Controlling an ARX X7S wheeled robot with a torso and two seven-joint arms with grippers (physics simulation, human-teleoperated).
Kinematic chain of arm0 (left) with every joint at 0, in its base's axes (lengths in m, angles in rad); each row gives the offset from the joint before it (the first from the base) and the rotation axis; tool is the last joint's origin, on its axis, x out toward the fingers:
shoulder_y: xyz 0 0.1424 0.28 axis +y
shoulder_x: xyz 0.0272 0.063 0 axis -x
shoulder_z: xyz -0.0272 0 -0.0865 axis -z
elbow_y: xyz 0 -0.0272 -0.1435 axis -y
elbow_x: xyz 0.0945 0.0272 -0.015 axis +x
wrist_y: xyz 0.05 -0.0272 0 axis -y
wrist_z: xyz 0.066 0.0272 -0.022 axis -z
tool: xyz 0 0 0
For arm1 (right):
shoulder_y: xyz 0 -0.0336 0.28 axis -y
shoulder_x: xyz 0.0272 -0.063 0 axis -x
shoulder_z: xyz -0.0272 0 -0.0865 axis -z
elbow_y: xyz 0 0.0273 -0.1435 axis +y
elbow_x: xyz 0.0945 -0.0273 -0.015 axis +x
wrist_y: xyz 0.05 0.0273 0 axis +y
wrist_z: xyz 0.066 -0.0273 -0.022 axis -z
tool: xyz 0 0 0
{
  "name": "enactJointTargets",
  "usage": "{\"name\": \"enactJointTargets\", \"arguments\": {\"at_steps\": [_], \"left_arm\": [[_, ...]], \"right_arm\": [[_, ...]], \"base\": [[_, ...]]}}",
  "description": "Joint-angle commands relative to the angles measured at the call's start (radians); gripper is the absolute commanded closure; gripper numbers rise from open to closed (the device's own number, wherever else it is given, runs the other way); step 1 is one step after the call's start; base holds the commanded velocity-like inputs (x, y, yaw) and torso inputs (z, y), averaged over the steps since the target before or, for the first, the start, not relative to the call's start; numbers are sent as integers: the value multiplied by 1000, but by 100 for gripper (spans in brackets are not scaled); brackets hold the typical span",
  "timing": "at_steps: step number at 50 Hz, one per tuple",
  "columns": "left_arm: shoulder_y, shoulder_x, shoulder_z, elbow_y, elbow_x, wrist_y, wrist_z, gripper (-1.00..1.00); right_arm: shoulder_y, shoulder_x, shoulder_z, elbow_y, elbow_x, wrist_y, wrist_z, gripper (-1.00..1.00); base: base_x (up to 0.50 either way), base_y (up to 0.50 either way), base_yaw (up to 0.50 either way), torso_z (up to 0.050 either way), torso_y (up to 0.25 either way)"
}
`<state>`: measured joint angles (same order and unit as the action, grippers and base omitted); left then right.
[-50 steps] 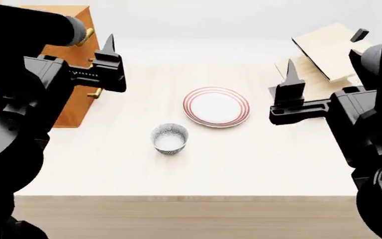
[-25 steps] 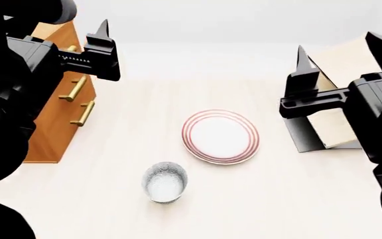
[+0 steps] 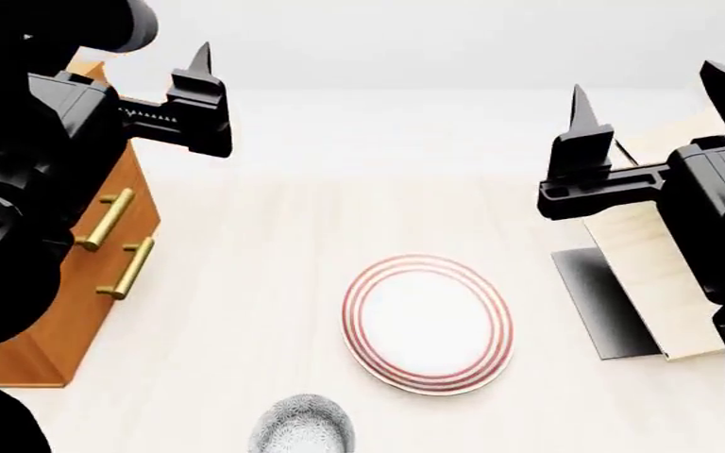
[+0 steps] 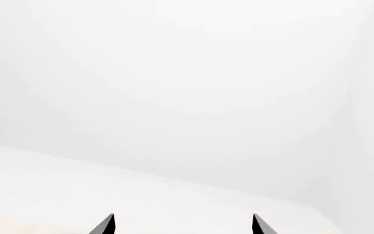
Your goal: Open the top drawer of the cabinet and put the bowl in it.
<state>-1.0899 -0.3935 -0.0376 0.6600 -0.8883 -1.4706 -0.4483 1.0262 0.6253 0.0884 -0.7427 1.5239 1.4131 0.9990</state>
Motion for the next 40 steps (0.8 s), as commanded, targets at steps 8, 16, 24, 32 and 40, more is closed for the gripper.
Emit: {"name": "enactJointTargets", "arguments": {"at_steps": [8,16,24,32,40], "left_arm": [[-9,-92,175,-61,91,94,21,-100],[-50,-186,397,-139,208,137,57,-100],[-80,-250,582,-180,282,161,103,-100],[-97,-272,704,-236,332,172,129,-100],[-100,-262,770,-313,368,175,130,-100]], "right_arm": [[-42,19,-7,-6,-42,-35,-15,-100],[-69,21,-5,-8,-71,-58,-31,-100],[-100,28,-5,-16,-114,-84,-66,-100],[-99,29,0,-23,-80,-93,-48,-100],[-123,29,-7,-30,-95,-105,-61,-100]], "base": [[0,0,0,0,0],[0,0,0,0,0],[0,0,0,0,0],[0,0,0,0,0],[0,0,0,0,0]]}}
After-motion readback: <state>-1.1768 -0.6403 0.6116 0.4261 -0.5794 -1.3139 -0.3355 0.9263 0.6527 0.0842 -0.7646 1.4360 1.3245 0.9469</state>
